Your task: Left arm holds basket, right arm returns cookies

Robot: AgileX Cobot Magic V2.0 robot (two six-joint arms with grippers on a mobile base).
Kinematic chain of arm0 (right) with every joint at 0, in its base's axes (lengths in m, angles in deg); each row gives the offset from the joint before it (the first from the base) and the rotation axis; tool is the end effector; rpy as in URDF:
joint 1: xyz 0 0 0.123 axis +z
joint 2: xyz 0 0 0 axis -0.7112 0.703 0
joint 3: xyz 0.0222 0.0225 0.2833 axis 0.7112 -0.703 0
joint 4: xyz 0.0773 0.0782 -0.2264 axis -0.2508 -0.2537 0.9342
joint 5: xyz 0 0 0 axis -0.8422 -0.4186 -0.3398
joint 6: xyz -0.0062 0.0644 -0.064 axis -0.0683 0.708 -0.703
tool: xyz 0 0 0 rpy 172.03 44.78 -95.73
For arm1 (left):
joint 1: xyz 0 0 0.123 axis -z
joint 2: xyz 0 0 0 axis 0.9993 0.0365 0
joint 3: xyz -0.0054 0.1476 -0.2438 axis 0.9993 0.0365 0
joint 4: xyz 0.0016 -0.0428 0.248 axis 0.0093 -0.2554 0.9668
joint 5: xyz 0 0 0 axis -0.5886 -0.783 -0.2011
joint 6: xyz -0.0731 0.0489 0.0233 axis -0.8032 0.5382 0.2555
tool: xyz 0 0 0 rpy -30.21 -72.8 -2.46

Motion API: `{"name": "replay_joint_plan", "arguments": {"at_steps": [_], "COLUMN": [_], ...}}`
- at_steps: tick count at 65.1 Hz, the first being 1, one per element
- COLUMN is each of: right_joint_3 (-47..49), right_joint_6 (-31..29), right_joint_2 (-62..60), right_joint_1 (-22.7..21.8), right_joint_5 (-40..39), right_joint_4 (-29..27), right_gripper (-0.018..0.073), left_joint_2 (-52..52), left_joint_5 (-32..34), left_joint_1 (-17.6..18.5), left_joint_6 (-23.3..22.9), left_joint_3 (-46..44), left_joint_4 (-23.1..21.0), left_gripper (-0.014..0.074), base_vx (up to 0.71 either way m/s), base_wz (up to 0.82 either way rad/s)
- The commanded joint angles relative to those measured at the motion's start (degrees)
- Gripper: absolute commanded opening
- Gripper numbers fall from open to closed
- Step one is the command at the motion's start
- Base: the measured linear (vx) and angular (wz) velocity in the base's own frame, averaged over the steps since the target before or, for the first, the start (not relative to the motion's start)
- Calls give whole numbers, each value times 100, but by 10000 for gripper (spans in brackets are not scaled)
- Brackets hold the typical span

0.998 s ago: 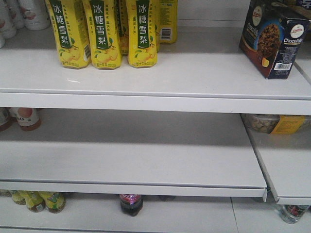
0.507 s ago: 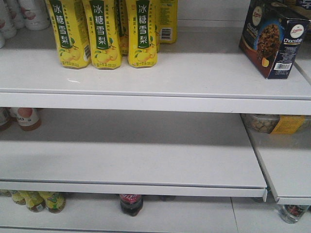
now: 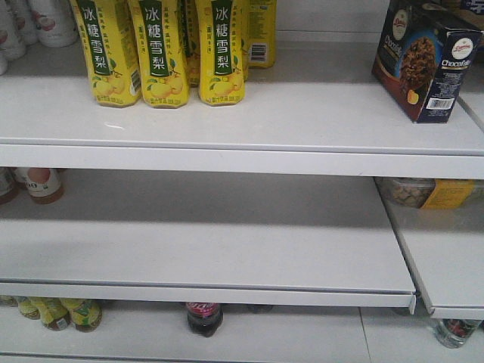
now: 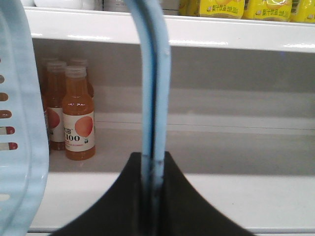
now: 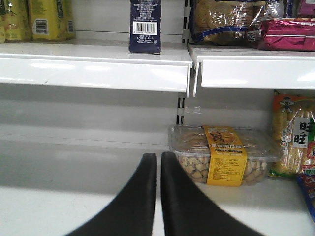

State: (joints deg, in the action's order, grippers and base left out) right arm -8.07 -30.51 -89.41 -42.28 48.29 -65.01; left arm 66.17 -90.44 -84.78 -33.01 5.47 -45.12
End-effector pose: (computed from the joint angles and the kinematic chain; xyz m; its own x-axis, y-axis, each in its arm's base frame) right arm 0.0484 0.0000 0.2306 -0.0161 -0.0197 -0.9997 -0.0246 0.9995 -0.0193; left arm 0.0570 -0.0019 0.1927 -0.0508 -0.0914 -0.9945 0.0370 0.9950 -0.0933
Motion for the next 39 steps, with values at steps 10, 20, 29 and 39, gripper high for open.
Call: {"name": "replay_joint_plan", "arguments": {"at_steps": [10,20,29,39], "right_joint_3": [154,154,154,154], "right_joint_6": [12,12,12,12], "right_joint_2": [134,134,134,134], "right_joint_1": [-24,-24,-24,-24], "right_joint_5": [-446,-446,-446,-446], "right_joint_4": [38,38,38,38], "right_gripper": [-6,-6,-6,-6], "left_joint_2": [-109,-109,-109,-109], "left_joint_5": [563,563,563,563], "left_joint_1": [-8,-8,-8,-8], "left_joint_6": [30,30,30,30], "left_joint_3": [-157,-157,-157,-157], "left_joint_4": [106,106,106,106], "left_gripper": [0,0,0,0], "base_vx": [0,0,0,0], "base_wz": [0,0,0,0]}}
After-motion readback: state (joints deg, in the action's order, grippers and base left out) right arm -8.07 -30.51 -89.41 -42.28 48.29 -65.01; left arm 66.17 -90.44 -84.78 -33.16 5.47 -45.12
